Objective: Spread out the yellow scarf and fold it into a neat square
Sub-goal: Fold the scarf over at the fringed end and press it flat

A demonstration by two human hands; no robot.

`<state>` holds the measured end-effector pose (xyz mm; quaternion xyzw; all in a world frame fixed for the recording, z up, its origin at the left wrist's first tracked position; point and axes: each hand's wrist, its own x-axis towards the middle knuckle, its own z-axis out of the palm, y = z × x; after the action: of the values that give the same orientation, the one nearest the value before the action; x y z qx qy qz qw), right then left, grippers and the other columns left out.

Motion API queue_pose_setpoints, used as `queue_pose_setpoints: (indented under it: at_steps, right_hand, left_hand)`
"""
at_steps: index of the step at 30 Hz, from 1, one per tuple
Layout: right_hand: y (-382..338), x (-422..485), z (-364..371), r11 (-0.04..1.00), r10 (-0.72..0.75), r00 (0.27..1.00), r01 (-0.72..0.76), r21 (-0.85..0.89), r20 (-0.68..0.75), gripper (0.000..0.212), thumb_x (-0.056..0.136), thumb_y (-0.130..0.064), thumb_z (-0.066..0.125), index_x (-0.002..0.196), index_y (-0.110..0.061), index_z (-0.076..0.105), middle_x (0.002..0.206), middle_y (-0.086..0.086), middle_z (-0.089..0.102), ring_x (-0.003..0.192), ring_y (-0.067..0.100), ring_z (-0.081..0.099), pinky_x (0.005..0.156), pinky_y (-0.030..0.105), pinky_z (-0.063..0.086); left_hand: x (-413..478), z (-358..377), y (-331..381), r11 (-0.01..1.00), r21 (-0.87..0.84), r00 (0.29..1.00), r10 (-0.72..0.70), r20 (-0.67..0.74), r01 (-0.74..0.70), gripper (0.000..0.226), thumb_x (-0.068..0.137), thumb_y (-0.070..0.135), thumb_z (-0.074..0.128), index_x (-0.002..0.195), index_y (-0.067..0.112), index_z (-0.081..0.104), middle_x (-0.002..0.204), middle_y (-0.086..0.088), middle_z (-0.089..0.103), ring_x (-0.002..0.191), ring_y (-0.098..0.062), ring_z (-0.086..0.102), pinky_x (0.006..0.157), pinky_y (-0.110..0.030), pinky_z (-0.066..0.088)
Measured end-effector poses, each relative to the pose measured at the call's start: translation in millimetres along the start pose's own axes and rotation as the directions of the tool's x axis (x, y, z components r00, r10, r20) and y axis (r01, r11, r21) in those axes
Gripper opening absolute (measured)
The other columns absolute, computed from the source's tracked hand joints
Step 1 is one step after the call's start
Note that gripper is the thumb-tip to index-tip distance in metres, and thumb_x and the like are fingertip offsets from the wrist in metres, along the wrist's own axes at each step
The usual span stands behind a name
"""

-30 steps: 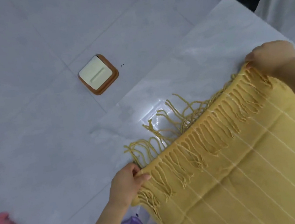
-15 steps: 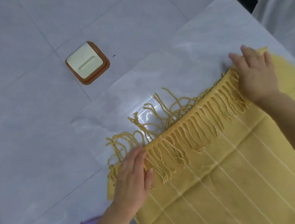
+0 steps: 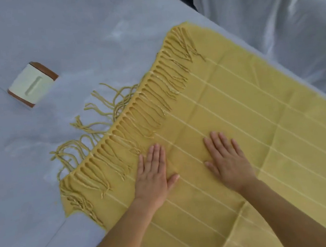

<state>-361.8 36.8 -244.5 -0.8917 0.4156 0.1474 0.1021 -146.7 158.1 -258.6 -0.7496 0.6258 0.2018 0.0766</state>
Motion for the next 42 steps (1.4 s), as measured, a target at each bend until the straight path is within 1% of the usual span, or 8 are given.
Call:
queue_pose_setpoints:
  at_steps: [5,10,15,22,28,31,36,42]
  right_hand:
    - [42.1,-65.9,19.2,0.996,0.086,0.994,-0.085,-0.006,0.062,0.061,0.093,-0.055,0.020,0.147,-0.026,0.021,0.154,0.004,0.024,0.141,0.023,0.017,0.111,0.045,0.018]
    - [83.7,-135.9,35.5,0.972,0.233,0.960,-0.237,0.006,0.153,0.061,0.094,-0.058,0.012,0.148,-0.029,0.019,0.155,0.002,0.022,0.141,0.023,0.020,0.110,0.044,0.019]
    - [132.1,-228.5,43.6,0.917,0.395,0.899,-0.398,-0.020,0.190,0.062,0.094,-0.058,0.008,0.146,-0.029,0.023,0.151,0.002,0.032,0.137,0.023,0.027,0.107,0.042,0.018]
    - [237.6,-344.9,50.9,0.841,0.531,0.809,-0.540,-0.037,0.252,0.065,0.093,-0.060,0.002,0.146,-0.026,0.019,0.151,0.005,0.032,0.137,0.027,0.032,0.104,0.049,0.032]
    - [337.9,-429.5,83.2,0.864,0.501,0.836,-0.497,-0.075,0.224,0.072,0.082,-0.068,-0.013,0.144,-0.032,-0.010,0.157,-0.003,-0.002,0.145,0.023,0.006,0.115,0.046,0.010]
    - [376.9,-447.9,90.8,0.858,0.512,0.829,-0.504,-0.096,0.225,0.065,0.089,-0.060,0.004,0.141,-0.030,-0.023,0.156,-0.004,-0.018,0.144,0.019,-0.012,0.117,0.042,-0.002]
    - [403.3,-431.8,90.7,0.907,0.422,0.891,-0.417,-0.067,0.170,0.066,0.093,-0.055,0.016,0.148,-0.028,-0.009,0.157,-0.003,-0.013,0.144,0.019,-0.010,0.116,0.043,-0.003]
    - [446.8,-399.2,91.4,0.936,0.349,0.921,-0.336,-0.102,0.170,0.074,0.081,-0.064,-0.008,0.148,-0.035,0.001,0.158,-0.005,-0.005,0.145,0.020,-0.006,0.116,0.045,-0.001]
  left_hand:
    - [-7.3,3.0,16.4,0.999,0.040,0.999,-0.037,0.034,0.036,0.083,0.090,0.064,0.007,0.145,0.007,-0.017,0.154,-0.011,-0.021,0.142,-0.023,-0.021,0.113,-0.044,-0.010]
    - [-55.8,29.7,85.6,0.977,0.002,0.975,0.211,0.074,-0.211,0.082,0.093,0.062,0.017,0.148,0.002,0.009,0.157,-0.016,0.004,0.144,-0.027,0.005,0.110,-0.048,0.012]
    - [-88.0,47.3,170.7,0.907,-0.022,0.899,0.420,0.121,-0.421,0.080,0.091,0.058,0.027,0.145,0.000,0.023,0.155,-0.016,0.016,0.142,-0.027,0.014,0.108,-0.047,0.016]
    - [-105.8,63.4,321.9,0.847,-0.058,0.843,0.531,0.080,-0.528,0.079,0.090,0.056,0.030,0.146,0.001,0.019,0.154,-0.015,0.017,0.143,-0.026,0.012,0.108,-0.045,0.017]
    - [-215.9,145.1,449.9,0.750,-0.135,0.727,0.661,0.184,-0.648,0.085,0.086,0.062,0.035,0.145,0.002,0.023,0.155,-0.014,0.017,0.142,-0.026,0.018,0.107,-0.045,0.017]
    - [-264.5,171.8,495.4,0.704,-0.132,0.669,0.707,0.231,-0.698,0.089,0.082,0.064,0.039,0.145,0.003,0.024,0.155,-0.013,0.019,0.143,-0.025,0.015,0.108,-0.045,0.017]
    - [-273.4,189.0,535.0,0.777,-0.069,0.757,0.625,0.191,-0.625,0.093,0.079,0.065,0.040,0.145,0.002,0.023,0.153,-0.013,0.023,0.143,-0.025,0.017,0.109,-0.048,0.016]
    - [-317.8,230.4,549.9,0.846,-0.022,0.842,0.532,0.091,-0.532,0.084,0.072,0.060,0.045,0.137,0.008,0.041,0.151,-0.008,0.030,0.140,-0.023,0.025,0.110,-0.047,0.019]
